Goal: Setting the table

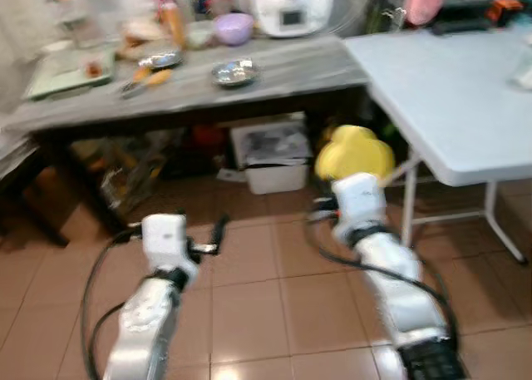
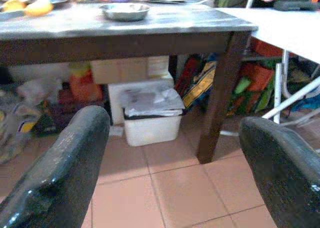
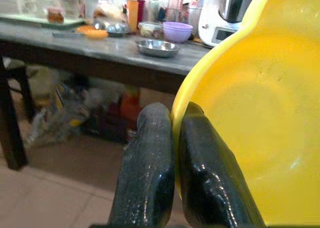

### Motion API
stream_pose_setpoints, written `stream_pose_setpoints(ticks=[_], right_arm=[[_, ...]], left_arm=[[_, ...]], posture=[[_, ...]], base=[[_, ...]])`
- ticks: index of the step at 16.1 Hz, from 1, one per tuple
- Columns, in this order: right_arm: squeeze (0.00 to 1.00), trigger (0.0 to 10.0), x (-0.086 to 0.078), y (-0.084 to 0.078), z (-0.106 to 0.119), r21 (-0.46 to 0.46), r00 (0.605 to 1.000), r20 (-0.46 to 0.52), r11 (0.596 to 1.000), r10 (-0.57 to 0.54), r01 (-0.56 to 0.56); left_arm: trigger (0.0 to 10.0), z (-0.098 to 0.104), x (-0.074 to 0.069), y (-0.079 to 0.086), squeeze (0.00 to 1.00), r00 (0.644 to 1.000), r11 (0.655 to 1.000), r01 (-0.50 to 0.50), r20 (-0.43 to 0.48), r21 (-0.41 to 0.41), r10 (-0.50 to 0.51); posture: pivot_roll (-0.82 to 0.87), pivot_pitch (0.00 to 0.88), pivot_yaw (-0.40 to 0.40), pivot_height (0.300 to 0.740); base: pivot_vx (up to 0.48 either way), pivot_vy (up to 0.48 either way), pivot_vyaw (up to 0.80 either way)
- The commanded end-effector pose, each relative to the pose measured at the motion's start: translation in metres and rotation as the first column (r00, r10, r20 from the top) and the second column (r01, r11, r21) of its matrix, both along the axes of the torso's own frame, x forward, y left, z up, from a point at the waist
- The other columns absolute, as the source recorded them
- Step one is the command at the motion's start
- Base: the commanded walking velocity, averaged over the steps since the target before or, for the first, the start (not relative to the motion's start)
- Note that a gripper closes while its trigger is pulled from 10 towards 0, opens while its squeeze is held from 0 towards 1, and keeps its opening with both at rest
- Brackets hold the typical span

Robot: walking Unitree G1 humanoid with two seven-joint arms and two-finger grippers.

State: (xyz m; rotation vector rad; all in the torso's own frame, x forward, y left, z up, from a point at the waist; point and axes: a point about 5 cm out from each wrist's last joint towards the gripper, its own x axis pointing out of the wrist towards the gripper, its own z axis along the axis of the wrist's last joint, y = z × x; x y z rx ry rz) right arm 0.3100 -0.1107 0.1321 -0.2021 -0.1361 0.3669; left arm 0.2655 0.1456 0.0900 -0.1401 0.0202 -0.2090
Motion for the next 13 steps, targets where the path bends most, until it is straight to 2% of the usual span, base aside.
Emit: stream_pose_setpoints(ticks=[1,13], right_arm=[[0.00,10.0,0.0017,-0.0108,0.0027,-0.009,0.999,0.014,0.999,-0.034,0.034],[0.00,10.0,0.0006,-0.0115,0.0053,-0.022,0.999,0.026,0.999,-0.028,0.029]], left_arm=[[10.0,0.0037,0.0015,-0.0070,0.00,1.000,1.000,0.022,0.016,-0.007,-0.022],[10.0,0.0018,0.0024,-0.0091,0.00,1.000,1.000,0.025,0.010,0.001,-0.025]], posture=[[-0.15,0.000,0.104,0.740],[-0.17,0.000,0.105,0.740]], base=[[0.480,0.000,0.00],[0.480,0.000,0.00]])
